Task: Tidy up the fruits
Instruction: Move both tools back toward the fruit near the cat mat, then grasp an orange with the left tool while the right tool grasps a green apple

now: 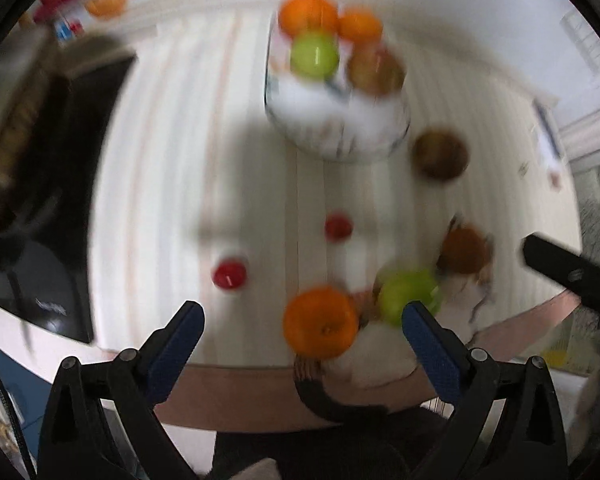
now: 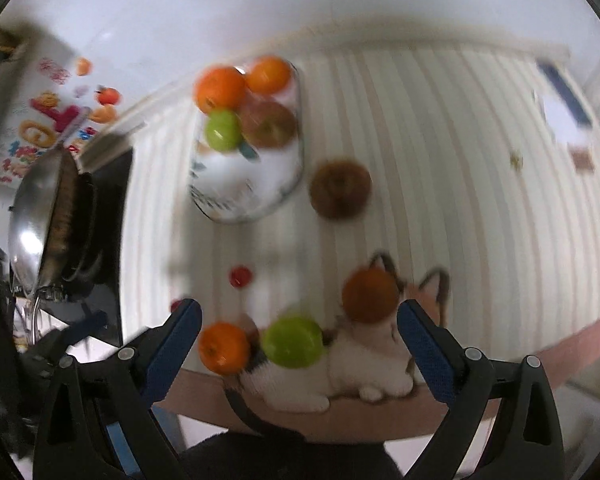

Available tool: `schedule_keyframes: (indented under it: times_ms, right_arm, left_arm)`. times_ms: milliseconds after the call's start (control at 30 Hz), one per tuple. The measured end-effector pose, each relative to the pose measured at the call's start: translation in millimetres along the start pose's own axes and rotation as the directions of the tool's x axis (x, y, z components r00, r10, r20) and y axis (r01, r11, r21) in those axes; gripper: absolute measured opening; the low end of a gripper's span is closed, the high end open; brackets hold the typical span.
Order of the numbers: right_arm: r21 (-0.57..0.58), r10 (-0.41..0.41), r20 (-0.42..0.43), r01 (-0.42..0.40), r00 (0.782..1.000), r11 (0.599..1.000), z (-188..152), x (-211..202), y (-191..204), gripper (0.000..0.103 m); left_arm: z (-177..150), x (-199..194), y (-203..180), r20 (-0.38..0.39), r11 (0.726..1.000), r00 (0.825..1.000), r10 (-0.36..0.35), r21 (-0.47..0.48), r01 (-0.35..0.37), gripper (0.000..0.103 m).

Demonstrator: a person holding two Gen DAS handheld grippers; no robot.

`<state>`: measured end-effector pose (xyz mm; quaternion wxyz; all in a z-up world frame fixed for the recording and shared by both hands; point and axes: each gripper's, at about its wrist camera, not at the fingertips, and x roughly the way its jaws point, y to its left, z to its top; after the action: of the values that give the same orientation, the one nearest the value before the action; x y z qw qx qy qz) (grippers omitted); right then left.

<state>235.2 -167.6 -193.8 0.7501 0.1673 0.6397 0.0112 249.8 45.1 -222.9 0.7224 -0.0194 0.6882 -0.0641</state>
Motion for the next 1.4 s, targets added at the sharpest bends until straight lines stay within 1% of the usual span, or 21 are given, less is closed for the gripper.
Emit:
schedule_keyframes:
  times_ms: [67, 200, 233, 267, 300, 333, 400, 467, 600, 667, 767, 867, 900, 933, 1033, 1100, 1267, 1400]
  right_arm:
    - [0.039, 0.014, -0.029, -0.013, 0.999, 0.999, -5, 13, -11, 0.100]
    - [0.073, 0.015, -0.060, -0.011, 0.998, 0.997, -11, 30, -26, 0.100]
    - [0.079, 0.017, -0.070, -0.012, 0.997, 0.997, -14, 34, -29, 0.100]
    - [0.083, 0.022, -0.079, -0.016, 0.997, 0.996, -15, 37, -30, 0.100]
    - [0.085, 0.030, -0.085, -0.022, 0.996, 0.996, -17, 39, -31, 0.100]
    - [0.081, 0.031, -0.089, -0.024, 0.996, 0.996, -18, 40, -31, 0.100]
    - [0.065, 0.038, -0.100, -0.031, 0.994, 0.997, -20, 44, -26, 0.100]
    - [0.041, 0.045, -0.112, -0.040, 0.993, 0.998, -22, 49, -19, 0.100]
    - [-0.003, 0.050, -0.134, -0.051, 0.990, 0.999, -26, 65, -3, 0.100]
    - [-0.025, 0.047, -0.150, -0.052, 0.988, 0.998, -27, 75, 4, 0.098]
    - [-0.059, 0.028, -0.183, -0.040, 0.983, 0.997, -28, 93, 16, 0.091]
    - [-0.088, 0.002, -0.203, -0.021, 0.979, 0.996, -30, 108, 23, 0.079]
    - [-0.100, -0.006, -0.211, -0.016, 0.978, 0.995, -30, 113, 25, 0.070]
    - [-0.108, -0.007, -0.216, -0.017, 0.976, 0.994, -30, 117, 25, 0.064]
    - [-0.146, -0.024, -0.185, -0.003, 0.982, 0.989, -29, 117, 32, 0.064]
    - [-0.152, -0.026, -0.175, -0.001, 0.984, 0.988, -26, 118, 32, 0.064]
    - [-0.152, -0.035, -0.175, 0.008, 0.984, 0.988, -24, 118, 33, 0.063]
    - [-0.143, -0.008, -0.167, -0.016, 0.986, 0.990, -23, 110, 32, 0.063]
  left_arm:
    - [-1, 25, -3, -0.058, 1.000, 0.998, -0.004, -0.003, 0.004, 0.101]
    - [-3, 63, -12, -0.133, 1.000, 0.991, -0.001, 0.013, 0.003, 0.101]
    - [-4, 70, -15, -0.148, 1.000, 0.989, -0.005, 0.019, 0.008, 0.099]
    - [-4, 75, -18, -0.153, 1.000, 0.988, -0.006, 0.026, 0.010, 0.085]
    - [-5, 80, -19, -0.154, 0.999, 0.988, 0.008, 0.035, -0.003, 0.063]
    - [-6, 83, -20, -0.156, 0.999, 0.988, 0.017, 0.041, -0.011, 0.063]
    - [-7, 79, -16, -0.130, 1.000, 0.991, 0.014, 0.028, -0.011, 0.062]
    - [-6, 75, -8, -0.105, 0.999, 0.994, 0.038, 0.022, -0.036, 0.062]
    - [-3, 72, 24, -0.090, 0.997, 0.994, 0.060, -0.051, -0.065, 0.062]
    - [-3, 72, 33, -0.089, 0.995, 0.994, 0.057, -0.073, -0.063, 0.062]
    - [-5, 72, 33, -0.081, 0.995, 0.995, 0.052, -0.079, -0.058, 0.062]
    - [-6, 72, 33, -0.072, 0.995, 0.996, 0.056, -0.081, -0.062, 0.062]
    - [-6, 72, 32, -0.069, 0.995, 0.996, 0.054, -0.083, -0.060, 0.062]
    - [-6, 71, 35, -0.068, 0.995, 0.996, 0.051, -0.086, -0.057, 0.062]
    - [-11, 74, 39, -0.065, 0.994, 0.997, 0.044, -0.095, -0.050, 0.062]
    - [-11, 72, 42, -0.062, 0.994, 0.997, 0.044, -0.097, -0.049, 0.062]
    - [-11, 64, 45, -0.052, 0.994, 0.998, 0.038, -0.103, -0.043, 0.062]
    - [-6, 49, 43, -0.033, 0.995, 0.999, 0.027, -0.091, -0.030, 0.062]
